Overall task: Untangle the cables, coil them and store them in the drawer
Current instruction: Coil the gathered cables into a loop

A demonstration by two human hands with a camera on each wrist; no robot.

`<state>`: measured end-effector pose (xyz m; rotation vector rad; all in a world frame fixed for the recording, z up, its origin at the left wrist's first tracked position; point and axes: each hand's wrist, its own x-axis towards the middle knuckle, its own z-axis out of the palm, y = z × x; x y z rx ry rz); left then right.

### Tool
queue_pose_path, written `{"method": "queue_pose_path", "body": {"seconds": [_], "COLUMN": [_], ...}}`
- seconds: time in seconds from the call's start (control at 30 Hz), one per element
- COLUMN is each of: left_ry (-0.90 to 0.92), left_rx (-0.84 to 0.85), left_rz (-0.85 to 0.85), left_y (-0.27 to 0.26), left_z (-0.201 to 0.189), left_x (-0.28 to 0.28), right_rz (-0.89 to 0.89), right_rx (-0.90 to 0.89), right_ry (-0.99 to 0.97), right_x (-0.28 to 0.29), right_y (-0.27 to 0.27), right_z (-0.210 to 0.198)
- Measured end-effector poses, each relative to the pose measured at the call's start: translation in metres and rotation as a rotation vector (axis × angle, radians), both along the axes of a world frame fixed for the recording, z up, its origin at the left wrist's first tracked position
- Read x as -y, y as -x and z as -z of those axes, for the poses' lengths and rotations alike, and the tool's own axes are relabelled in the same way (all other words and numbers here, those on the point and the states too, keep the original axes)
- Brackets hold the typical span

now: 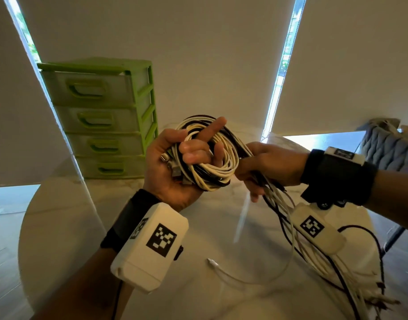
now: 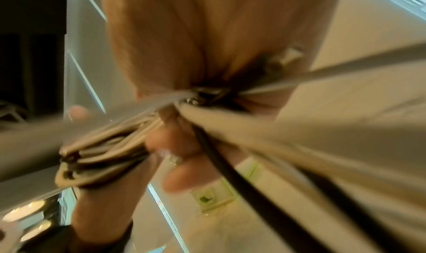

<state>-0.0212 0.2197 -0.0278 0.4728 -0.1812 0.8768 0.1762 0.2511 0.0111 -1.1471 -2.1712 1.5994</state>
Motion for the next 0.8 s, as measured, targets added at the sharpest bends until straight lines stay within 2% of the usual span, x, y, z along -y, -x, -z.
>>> {"method": "queue_pose_path", "body": {"seconds": [0.2, 0.3, 0.43, 0.7, 0.8], "left_ry": [-0.016, -0.013, -0.011, -0.052, -0.054], "left_rx": [0.022, 0.033, 0.026, -0.266, -0.376], "left_rz": [-0.054, -0.13, -0.278, -0.715, -0.812], "left_y": [0.001, -0.001, -0.005, -0.017, -0.019], "left_z": [0.0, 0.001, 0.002, -0.003, -0.003], "left_x": [0.001, 0.001, -0.001, 0.001, -0.002], "right_rz": [0.172, 0.215, 0.265, 0.182, 0.117], "right_rx": [0.079, 0.18, 0.255, 0.479, 0.634], "right_ry": [-0.146, -0.226, -0.218, -0.389, -0.585], "right_x": [0.016, 0.024, 0.036, 0.047, 0.05], "right_y": [0.003, 0.009, 0.025, 0.047, 0.046], "right_z": [0.018, 0.027, 0.037, 0.025, 0.018]}}
